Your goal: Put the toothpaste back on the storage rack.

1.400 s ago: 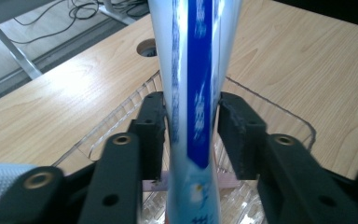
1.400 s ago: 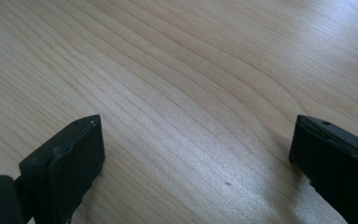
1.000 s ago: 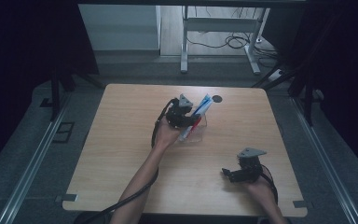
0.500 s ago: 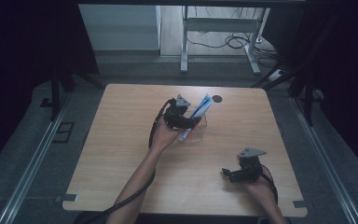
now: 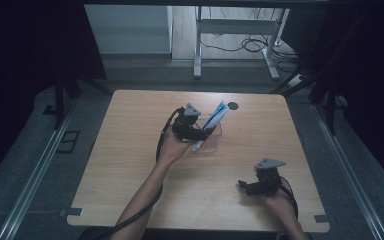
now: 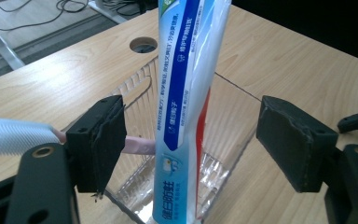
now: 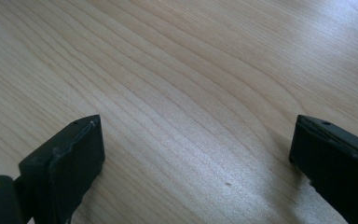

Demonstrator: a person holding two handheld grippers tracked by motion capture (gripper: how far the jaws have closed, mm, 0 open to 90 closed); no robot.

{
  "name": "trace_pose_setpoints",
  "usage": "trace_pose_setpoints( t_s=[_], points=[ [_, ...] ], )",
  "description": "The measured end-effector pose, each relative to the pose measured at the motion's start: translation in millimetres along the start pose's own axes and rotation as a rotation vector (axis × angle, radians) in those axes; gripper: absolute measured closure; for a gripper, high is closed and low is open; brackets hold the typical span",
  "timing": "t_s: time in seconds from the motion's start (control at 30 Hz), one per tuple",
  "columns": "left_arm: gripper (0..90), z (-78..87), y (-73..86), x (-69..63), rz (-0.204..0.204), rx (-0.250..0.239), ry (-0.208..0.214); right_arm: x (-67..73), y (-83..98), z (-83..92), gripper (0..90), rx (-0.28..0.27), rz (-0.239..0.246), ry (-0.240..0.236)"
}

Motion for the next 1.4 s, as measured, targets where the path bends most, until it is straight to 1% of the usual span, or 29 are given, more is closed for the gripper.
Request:
trace_pose_setpoints(
  t_s=[0.1, 0.17, 0.37, 0.43, 0.53, 0.7, 0.73, 0.97, 1.07, 1.4],
  points=[
    [22.4, 1.5, 1.7, -1.5, -0.007, 0.008, 0.003, 0.1, -0.1, -0.1, 3.2, -0.001, -0.001, -0.001],
    [21.2, 2.3, 2.8, -2.7, -0.003, 0.010, 0.010, 0.1, -0.1, -0.1, 3.2, -0.001, -0.001, -0.001],
    [18.5, 5.2, 3.8, -5.6, -0.007, 0.001, 0.023, 0.1, -0.1, -0.2, 3.2, -0.002, 0.000, 0.000],
    [15.8, 6.6, 4.0, -7.8, -0.019, 0.000, 0.021, 0.2, -0.1, -0.2, 3.2, -0.003, -0.002, -0.001],
    [14.6, 8.0, 4.4, -10.0, -0.027, 0.002, 0.022, 0.2, -0.1, -0.2, 3.2, -0.003, -0.002, -0.001],
    [14.2, 10.2, 5.2, -12.7, -0.029, 0.002, 0.024, 0.2, -0.1, -0.2, 3.2, -0.002, -0.001, -0.001],
    [14.0, 11.3, 5.4, -13.8, -0.032, -0.005, 0.026, 0.2, -0.1, -0.2, 3.2, -0.002, -0.001, -0.001],
    [14.0, 17.5, 9.1, -16.0, -0.047, 0.001, 0.024, 0.1, -0.1, -0.1, 3.2, -0.001, -0.001, 0.000],
    [13.4, 19.4, 10.5, -16.5, -0.043, 0.003, 0.023, 0.1, 0.0, -0.1, 3.2, 0.000, 0.000, 0.000],
    [13.0, 34.5, 18.6, -17.3, -0.037, 0.000, 0.007, 0.1, -0.1, -0.1, 3.2, -0.001, 0.000, 0.000]
  ],
)
Point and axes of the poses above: each handheld gripper's, and its own axes: z roughly backward along the jaws, y roughly out of its underside, x roughly to its left, the point moved 7 cm from there along -z, roughly forward along the jaws, and after that the axes turned 13 degrees about y, right-handed, at the moved point
